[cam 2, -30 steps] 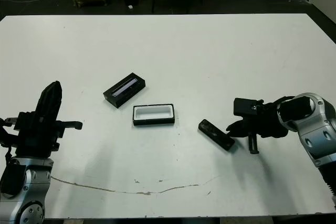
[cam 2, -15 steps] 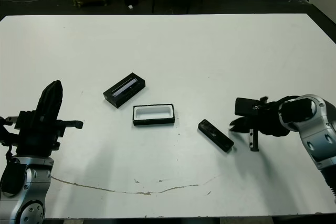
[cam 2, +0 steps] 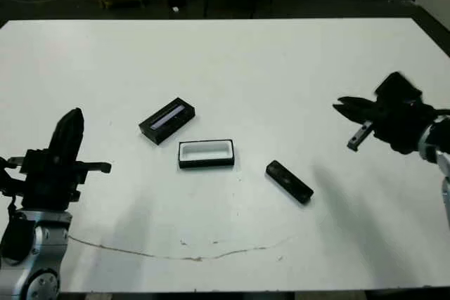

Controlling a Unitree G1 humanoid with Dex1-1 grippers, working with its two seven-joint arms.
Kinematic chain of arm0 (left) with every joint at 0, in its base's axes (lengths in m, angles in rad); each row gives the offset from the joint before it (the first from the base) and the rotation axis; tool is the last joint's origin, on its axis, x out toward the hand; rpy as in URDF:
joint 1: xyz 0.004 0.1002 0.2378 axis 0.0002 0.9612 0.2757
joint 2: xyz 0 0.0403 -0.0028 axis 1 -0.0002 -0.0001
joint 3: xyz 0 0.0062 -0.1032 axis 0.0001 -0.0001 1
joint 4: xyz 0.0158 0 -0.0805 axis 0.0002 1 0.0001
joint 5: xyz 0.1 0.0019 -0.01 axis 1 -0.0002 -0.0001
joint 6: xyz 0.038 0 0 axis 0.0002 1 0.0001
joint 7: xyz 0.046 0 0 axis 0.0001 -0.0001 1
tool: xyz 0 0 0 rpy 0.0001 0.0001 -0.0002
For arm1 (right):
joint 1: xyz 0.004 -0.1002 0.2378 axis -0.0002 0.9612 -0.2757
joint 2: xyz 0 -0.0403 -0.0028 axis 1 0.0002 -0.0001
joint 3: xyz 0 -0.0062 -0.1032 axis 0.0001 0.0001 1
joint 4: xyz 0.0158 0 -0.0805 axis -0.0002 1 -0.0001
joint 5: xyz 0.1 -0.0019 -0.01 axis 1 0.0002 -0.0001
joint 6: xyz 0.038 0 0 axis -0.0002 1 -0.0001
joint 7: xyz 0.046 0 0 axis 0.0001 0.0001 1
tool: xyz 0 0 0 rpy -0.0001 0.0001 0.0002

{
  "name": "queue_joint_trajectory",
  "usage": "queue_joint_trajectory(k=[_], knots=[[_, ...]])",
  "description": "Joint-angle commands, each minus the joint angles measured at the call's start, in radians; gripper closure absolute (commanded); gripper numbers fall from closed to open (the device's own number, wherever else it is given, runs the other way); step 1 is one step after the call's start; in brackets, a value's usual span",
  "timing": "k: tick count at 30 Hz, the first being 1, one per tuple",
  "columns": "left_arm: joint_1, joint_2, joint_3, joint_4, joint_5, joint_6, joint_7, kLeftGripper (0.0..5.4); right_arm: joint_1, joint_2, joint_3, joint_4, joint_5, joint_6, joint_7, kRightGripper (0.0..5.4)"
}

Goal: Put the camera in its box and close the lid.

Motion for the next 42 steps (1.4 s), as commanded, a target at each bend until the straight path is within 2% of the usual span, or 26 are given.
queue_joint_trajectory(k=[1, 4, 10, 14, 20, 22, 26, 33, 36, 42], knots=[[0.013, 0.007, 0.001, 0.010, -0.006, 0.016, 0.000, 5.39, 0.078, 0.029, -0.031, -0.096, 0.072, 0.051, -0.021, 5.40], [0.017, 0.005, 0.001, 0.002, -0.009, 0.024, 0.007, 5.39, 0.128, 0.053, -0.041, -0.135, 0.106, 0.037, -0.040, 5.40], [0.020, 0.006, 0.004, 0.005, -0.003, 0.016, 0.006, 5.39, 0.232, 0.093, -0.040, -0.190, 0.100, -0.023, -0.091, 5.40], [0.022, 0.012, 0.009, 0.005, -0.009, 0.018, -0.001, 5.39, 0.291, 0.113, -0.038, -0.192, 0.134, -0.047, -0.079, 5.40], [0.026, 0.011, 0.010, 0.010, -0.004, 0.009, -0.007, 5.39, 0.360, 0.056, -0.038, -0.239, 0.141, -0.010, -0.056, 5.40], [0.026, 0.011, 0.009, 0.007, -0.007, 0.015, -0.005, 5.40, 0.371, 0.036, -0.034, -0.245, 0.148, 0.007, -0.045, 5.19], [0.024, 0.008, 0.009, 0.008, -0.012, 0.015, -0.004, 5.40, 0.384, 0.015, -0.025, -0.256, 0.168, 0.062, -0.046, 4.39], [0.024, 0.008, 0.009, 0.010, -0.016, 0.017, -0.001, 5.40, 0.402, 0.016, -0.005, -0.248, 0.159, 0.031, -0.032, 2.81], [0.024, 0.008, 0.010, 0.011, -0.016, 0.015, -0.002, 5.40, 0.407, 0.016, 0.000, -0.245, 0.161, 0.053, -0.045, 2.13], [0.025, 0.009, 0.009, 0.010, -0.014, 0.018, -0.002, 5.40, 0.401, 0.039, 0.029, -0.179, 0.146, 0.018, -0.042, 0.80]])
